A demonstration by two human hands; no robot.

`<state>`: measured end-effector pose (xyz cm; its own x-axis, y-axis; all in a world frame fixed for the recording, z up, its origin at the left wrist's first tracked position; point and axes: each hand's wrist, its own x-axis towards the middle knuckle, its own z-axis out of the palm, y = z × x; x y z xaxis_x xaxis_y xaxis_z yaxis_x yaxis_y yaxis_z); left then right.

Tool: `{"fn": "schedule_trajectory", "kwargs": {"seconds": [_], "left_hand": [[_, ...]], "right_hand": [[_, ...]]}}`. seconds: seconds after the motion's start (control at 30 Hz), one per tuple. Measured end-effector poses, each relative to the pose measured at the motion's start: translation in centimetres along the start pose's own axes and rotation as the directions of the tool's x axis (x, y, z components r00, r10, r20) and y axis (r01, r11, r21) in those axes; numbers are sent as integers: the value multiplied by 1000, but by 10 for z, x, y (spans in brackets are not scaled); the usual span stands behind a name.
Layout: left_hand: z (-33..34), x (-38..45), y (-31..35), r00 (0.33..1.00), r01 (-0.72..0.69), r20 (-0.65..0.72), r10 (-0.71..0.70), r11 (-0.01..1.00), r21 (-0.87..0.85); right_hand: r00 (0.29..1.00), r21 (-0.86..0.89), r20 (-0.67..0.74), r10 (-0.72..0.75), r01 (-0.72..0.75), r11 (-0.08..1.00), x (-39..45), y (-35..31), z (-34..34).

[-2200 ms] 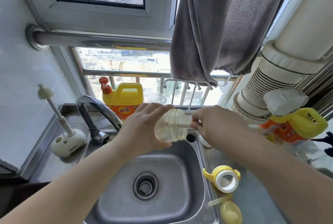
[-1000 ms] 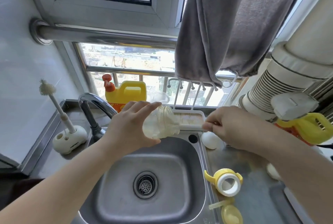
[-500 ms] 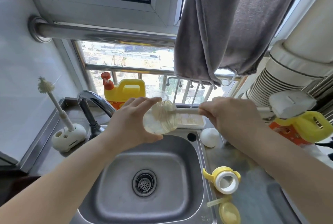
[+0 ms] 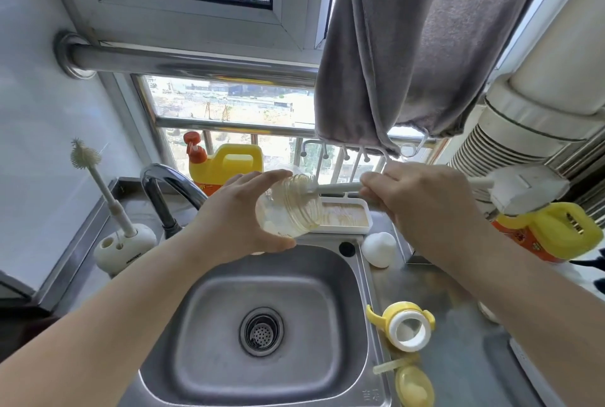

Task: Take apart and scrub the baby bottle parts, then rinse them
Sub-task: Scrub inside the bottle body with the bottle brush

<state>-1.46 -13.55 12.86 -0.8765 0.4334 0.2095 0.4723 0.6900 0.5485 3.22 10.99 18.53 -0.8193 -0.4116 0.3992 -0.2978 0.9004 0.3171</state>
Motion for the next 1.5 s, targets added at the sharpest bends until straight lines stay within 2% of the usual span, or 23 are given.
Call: {"fn": "schedule_trajectory", "kwargs": {"seconds": [0.03, 0.1, 0.13, 0.2, 0.3, 0.4, 0.47, 0.53, 0.6, 0.7, 0.8, 0.9, 1.0, 1.07, 1.13, 1.2, 1.23, 1.37, 1.5], "left_hand": [[-2, -1, 1, 1000, -10, 6, 10, 1000, -3], [-4, -3, 1, 998, -44, -30, 46, 998, 51], [-3, -3, -1, 996, -62, -57, 69, 992, 109], [2, -6, -5, 983, -127, -99, 155, 960, 250], [15, -14, -8, 977, -140, -114, 178, 949, 284], [26, -21, -7, 991, -97, -79, 110, 983, 153], [28, -29, -5, 998, -65, -2, 65, 998, 25], [30, -36, -5, 993, -57, 101, 61, 998, -42], [29, -38, -2, 989, -30, 142, 38, 998, -59], [20, -30, 0, 994, 51, 101, -46, 997, -51], [13, -21, 0, 996, 71, 51, -70, 997, -34], [13, -20, 6, 995, 75, 78, -69, 993, -89], [18, -25, 11, 994, 62, 92, -58, 997, -44], [20, -25, 14, 997, 38, 69, -38, 999, 3], [22, -21, 18, 998, 18, 68, -18, 1000, 3], [21, -16, 22, 997, -13, 79, 13, 1000, 0], [20, -14, 22, 997, -21, 72, 20, 1000, 13], [11, -13, 15, 1000, 17, 15, -17, 1000, 6], [16, -11, 18, 1000, -29, -7, 29, 997, 65]], "right_hand": [[1000, 13, 16, 4, -4, 1000, 1, -1, -1], [971, 129, 216, 102, -132, 983, 0, -7, -4], [917, 223, 365, 159, -252, 942, -2, -8, -4], [774, 379, 619, 137, -447, 810, -4, -9, -6], [718, 502, 695, 38, -522, 690, -2, -10, -9], [700, 561, 713, 42, -605, 565, 1, -11, -12], [691, 565, 722, 42, -624, 540, 0, -12, -12], [683, 559, 730, 30, -622, 549, -2, -12, -12], [689, 553, 725, 17, -597, 581, -4, -12, -10], [691, 549, 722, -25, -550, 629, -5, -12, -10], [692, 559, 720, -53, -534, 634, -3, -10, -15], [689, 536, 721, -70, -491, 687, -2, -11, -18], [679, 361, 734, 5, -397, 844, 0, -10, -20], [727, 187, 679, 102, -306, 933, 5, -8, -23], [791, 63, 594, 149, -230, 971, 12, -16, -23], [845, 78, 523, 109, -175, 981, 13, -33, -15], [847, 102, 523, 94, -172, 980, 13, -40, -12], [757, 133, 628, 179, -332, 934, 19, -23, -22], [754, 155, 643, 139, -306, 939, 25, -35, -15]]}}
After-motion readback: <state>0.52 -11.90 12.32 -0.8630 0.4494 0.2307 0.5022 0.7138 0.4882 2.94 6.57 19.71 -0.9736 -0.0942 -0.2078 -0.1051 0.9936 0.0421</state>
